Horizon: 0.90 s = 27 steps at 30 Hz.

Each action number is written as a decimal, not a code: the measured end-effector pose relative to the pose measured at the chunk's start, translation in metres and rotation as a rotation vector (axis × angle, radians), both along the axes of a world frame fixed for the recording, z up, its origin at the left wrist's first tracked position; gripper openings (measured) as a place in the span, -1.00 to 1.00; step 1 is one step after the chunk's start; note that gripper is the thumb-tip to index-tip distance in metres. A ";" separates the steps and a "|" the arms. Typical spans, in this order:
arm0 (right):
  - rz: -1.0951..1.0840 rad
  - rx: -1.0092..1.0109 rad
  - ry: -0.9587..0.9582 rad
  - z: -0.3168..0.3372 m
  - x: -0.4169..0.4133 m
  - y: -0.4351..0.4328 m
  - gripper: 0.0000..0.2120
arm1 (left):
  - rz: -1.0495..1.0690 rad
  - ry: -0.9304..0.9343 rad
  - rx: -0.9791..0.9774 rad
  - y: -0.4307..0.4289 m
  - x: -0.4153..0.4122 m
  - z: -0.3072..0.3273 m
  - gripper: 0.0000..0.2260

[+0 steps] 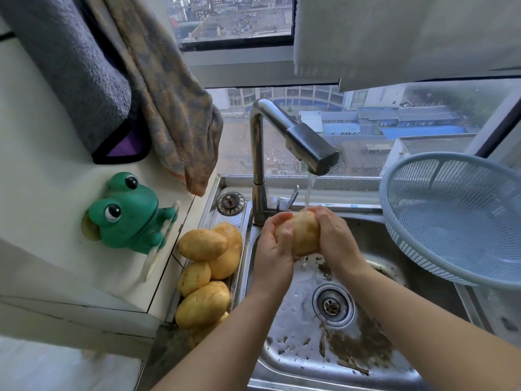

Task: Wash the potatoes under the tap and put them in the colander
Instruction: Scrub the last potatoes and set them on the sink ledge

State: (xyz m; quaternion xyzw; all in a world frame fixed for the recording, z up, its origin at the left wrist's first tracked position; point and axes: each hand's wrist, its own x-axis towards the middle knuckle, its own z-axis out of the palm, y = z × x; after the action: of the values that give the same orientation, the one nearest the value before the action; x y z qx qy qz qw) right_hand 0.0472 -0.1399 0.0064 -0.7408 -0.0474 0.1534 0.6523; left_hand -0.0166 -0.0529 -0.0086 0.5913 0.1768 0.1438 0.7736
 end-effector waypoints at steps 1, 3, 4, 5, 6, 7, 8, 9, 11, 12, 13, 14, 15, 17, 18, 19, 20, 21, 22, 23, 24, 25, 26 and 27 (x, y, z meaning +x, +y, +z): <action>-0.010 -0.005 -0.011 0.000 0.002 -0.001 -0.67 | 0.002 0.004 -0.028 0.001 0.001 0.001 -0.63; 0.036 -0.020 -0.010 -0.002 0.005 -0.005 -0.64 | 0.019 0.026 -0.085 0.003 0.003 0.003 -0.78; 0.071 -0.026 0.002 -0.001 0.005 -0.006 -0.66 | 0.037 0.057 -0.115 0.004 0.006 0.003 -0.83; 0.105 -0.028 0.012 0.001 0.005 -0.006 -0.68 | 0.050 0.099 -0.149 0.004 0.007 0.005 -0.82; 0.134 -0.020 0.013 0.003 0.003 -0.007 -0.71 | 0.053 0.149 -0.202 0.003 0.009 0.007 -0.79; 0.155 -0.028 -0.014 0.005 0.002 -0.007 -0.75 | 0.039 0.201 -0.281 0.002 0.010 0.008 -0.77; 0.180 -0.054 -0.083 0.007 -0.001 -0.007 -0.78 | 0.021 0.250 -0.367 0.003 0.012 0.008 -0.76; 0.216 -0.094 -0.182 0.009 -0.004 -0.006 -0.74 | -0.001 0.289 -0.445 0.004 0.013 0.007 -0.75; 0.312 -0.171 -0.373 0.009 -0.008 -0.008 -0.59 | -0.049 0.343 -0.599 0.012 0.016 0.007 -0.73; 0.362 -0.204 -0.447 0.007 -0.008 -0.009 -0.49 | -0.062 0.372 -0.677 0.015 0.017 0.006 -0.71; 0.394 -0.228 -0.494 0.004 -0.006 -0.011 -0.41 | -0.081 0.403 -0.743 0.018 0.019 0.006 -0.70; 0.403 -0.232 -0.505 0.003 -0.005 -0.013 -0.35 | -0.111 0.423 -0.791 0.020 0.019 0.008 -0.69; 0.386 -0.214 -0.477 0.003 -0.003 -0.013 -0.29 | -0.143 0.429 -0.823 0.020 0.018 0.012 -0.69; 0.298 -0.139 -0.396 0.003 -0.003 -0.009 -0.26 | -0.171 0.430 -0.846 0.016 0.017 0.015 -0.71; 0.248 -0.110 -0.376 0.002 -0.003 -0.007 -0.29 | -0.172 0.423 -0.852 0.013 0.017 0.016 -0.73; 0.209 -0.088 -0.364 0.000 -0.004 -0.004 -0.33 | -0.159 0.420 -0.852 0.011 0.017 0.017 -0.76; 0.182 -0.066 -0.347 -0.001 -0.004 -0.001 -0.37 | -0.134 0.417 -0.844 0.010 0.017 0.017 -0.76; 0.157 -0.041 -0.318 -0.002 -0.004 0.000 -0.40 | -0.108 0.409 -0.824 0.009 0.017 0.017 -0.73; 0.128 -0.007 -0.273 -0.001 -0.004 0.000 -0.44 | -0.078 0.389 -0.794 0.007 0.017 0.017 -0.69; 0.089 0.030 -0.217 -0.001 -0.004 0.000 -0.50 | -0.055 0.360 -0.744 0.004 0.016 0.016 -0.67; 0.048 0.069 -0.153 0.000 -0.003 0.000 -0.59 | -0.041 0.334 -0.669 0.000 0.014 0.015 -0.65; 0.006 0.116 -0.086 0.002 -0.003 0.002 -0.70 | -0.040 0.312 -0.578 -0.004 0.011 0.016 -0.65; -0.037 0.165 -0.021 0.003 -0.002 0.003 -0.79 | -0.048 0.293 -0.476 -0.007 0.009 0.015 -0.65; -0.075 0.209 0.045 0.004 -0.001 0.005 -0.85 | -0.064 0.281 -0.376 -0.010 0.006 0.014 -0.65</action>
State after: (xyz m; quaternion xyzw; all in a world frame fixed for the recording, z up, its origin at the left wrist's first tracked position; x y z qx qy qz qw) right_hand 0.0460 -0.1345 0.0104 -0.6662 -0.0206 0.1398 0.7323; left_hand -0.0102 -0.0626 0.0053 0.4564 0.2878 0.0000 0.8420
